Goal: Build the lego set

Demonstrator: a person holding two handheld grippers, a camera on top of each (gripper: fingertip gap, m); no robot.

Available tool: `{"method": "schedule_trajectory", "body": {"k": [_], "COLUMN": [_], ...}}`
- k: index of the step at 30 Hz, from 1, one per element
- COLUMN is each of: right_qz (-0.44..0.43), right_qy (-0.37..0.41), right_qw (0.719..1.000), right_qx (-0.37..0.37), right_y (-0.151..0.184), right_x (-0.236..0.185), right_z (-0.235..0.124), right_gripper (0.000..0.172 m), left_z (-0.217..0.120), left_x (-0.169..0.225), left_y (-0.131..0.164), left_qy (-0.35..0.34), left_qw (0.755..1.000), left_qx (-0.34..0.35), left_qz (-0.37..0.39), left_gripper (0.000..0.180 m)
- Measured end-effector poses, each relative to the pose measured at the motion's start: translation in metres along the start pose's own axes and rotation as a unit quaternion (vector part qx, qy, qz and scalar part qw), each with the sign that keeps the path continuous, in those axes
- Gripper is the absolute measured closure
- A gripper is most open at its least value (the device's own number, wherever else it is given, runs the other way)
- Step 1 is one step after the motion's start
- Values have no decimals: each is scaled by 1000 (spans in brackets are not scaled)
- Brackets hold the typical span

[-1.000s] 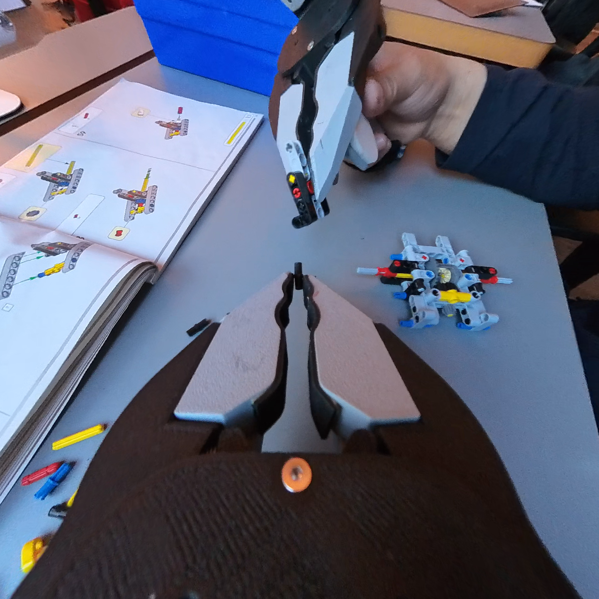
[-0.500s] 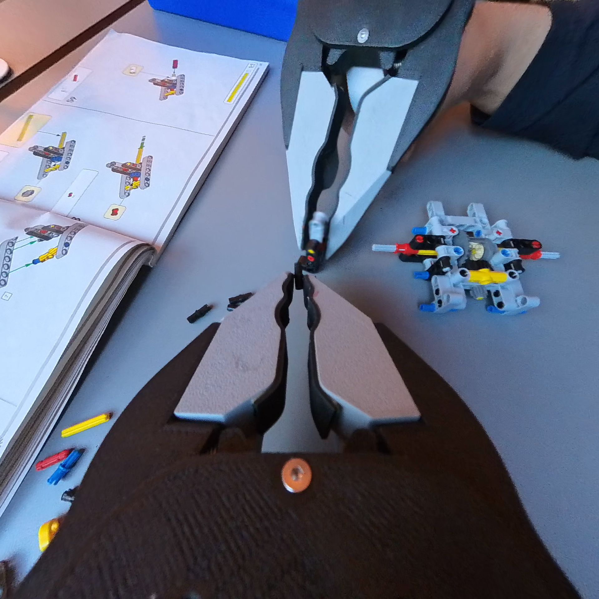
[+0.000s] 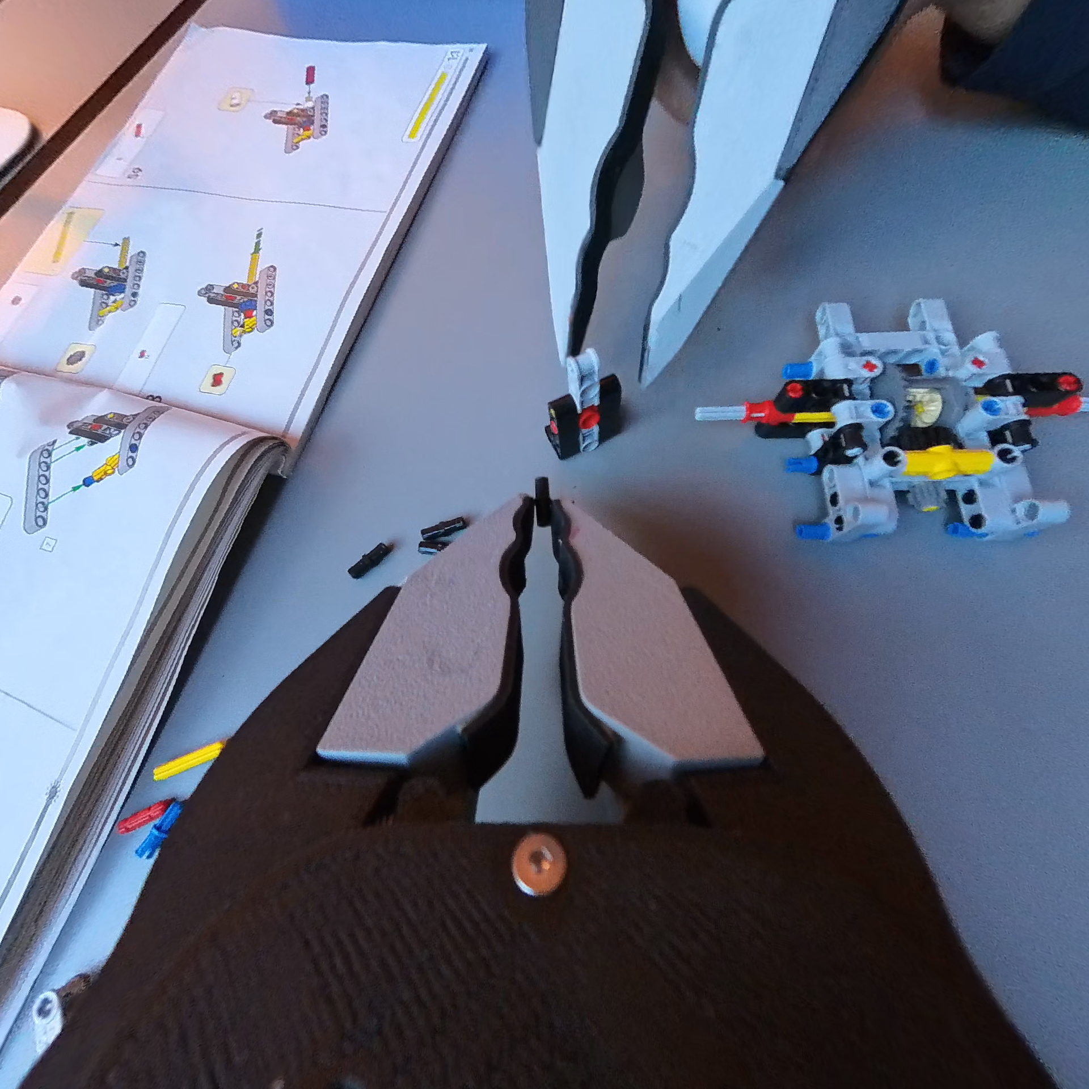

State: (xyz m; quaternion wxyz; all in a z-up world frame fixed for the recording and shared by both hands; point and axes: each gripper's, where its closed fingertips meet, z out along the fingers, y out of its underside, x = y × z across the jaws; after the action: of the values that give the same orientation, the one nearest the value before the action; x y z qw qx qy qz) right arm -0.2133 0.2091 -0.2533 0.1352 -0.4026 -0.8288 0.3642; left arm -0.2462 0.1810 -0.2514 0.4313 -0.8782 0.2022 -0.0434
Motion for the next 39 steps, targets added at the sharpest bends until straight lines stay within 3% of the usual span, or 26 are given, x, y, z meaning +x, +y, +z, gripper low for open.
{"method": "schedule_trajectory", "body": {"k": [8, 18, 21, 29, 39], "right_qz": [23, 17, 16, 26, 37], "right_qy": [-3, -4, 3, 13, 47], "right_qw": [999, 999, 1000, 999, 991], "right_qx": [31, 28, 14, 23, 118], "right_y": [-4, -16, -12, -8, -35], "right_x": [4, -6, -5, 1, 21], "right_z": [-10, 15, 20, 19, 9], "right_gripper": [150, 146, 161, 168, 168], "left_z": [4, -1, -1, 6, 4], "left_x": [-3, -3, -1, 7, 9], "left_y": [3, -1, 0, 5, 5], "left_qy": [-14, -7, -10, -26, -47], "left_qw": [1000, 1000, 1000, 997, 993], "left_qx": [-14, 6, 1, -29, -43], "left_qz": [8, 3, 15, 67, 101], "left_gripper": [178, 178, 178, 178, 178]}}
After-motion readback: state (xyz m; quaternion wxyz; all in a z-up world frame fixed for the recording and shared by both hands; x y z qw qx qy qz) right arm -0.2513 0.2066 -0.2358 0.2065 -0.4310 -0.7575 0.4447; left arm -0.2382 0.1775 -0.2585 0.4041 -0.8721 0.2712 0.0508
